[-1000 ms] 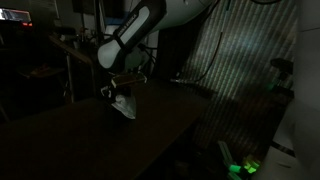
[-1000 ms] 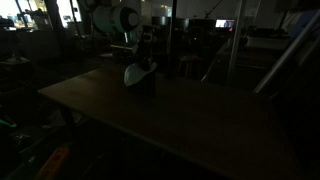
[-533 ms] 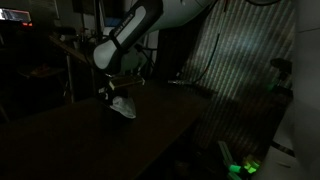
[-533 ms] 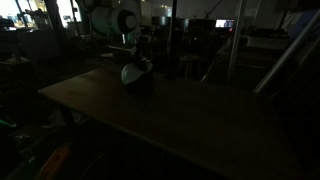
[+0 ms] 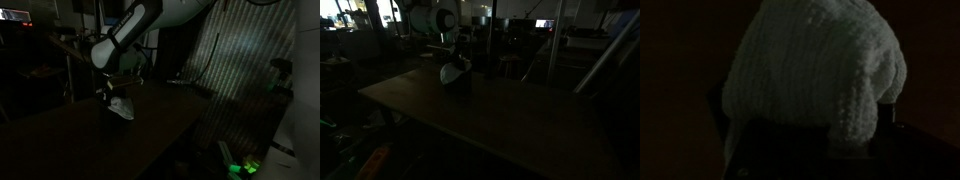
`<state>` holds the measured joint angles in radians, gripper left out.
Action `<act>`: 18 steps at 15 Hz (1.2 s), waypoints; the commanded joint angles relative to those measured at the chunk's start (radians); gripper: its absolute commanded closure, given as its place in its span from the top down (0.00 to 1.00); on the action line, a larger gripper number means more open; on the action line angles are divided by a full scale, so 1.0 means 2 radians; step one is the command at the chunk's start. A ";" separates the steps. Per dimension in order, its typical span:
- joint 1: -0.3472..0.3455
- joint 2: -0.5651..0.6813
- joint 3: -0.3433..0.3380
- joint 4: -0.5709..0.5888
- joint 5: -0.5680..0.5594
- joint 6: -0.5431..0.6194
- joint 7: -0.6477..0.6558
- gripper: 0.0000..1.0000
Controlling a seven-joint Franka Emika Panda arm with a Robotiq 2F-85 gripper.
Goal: Pick up the white towel and put it in the black basket on the right
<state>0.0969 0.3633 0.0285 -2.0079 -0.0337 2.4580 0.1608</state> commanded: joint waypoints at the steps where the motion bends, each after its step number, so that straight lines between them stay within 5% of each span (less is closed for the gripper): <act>1: 0.006 -0.012 0.000 0.009 -0.006 -0.017 0.001 0.14; 3: 0.008 -0.015 0.000 0.014 -0.006 -0.021 0.004 0.39; 11: 0.017 -0.023 0.000 0.028 -0.013 -0.035 0.012 0.97; 18: 0.019 -0.031 -0.004 0.026 -0.025 -0.037 0.022 1.00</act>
<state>0.1258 0.3301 0.0286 -1.9577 -0.0565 2.4120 0.1735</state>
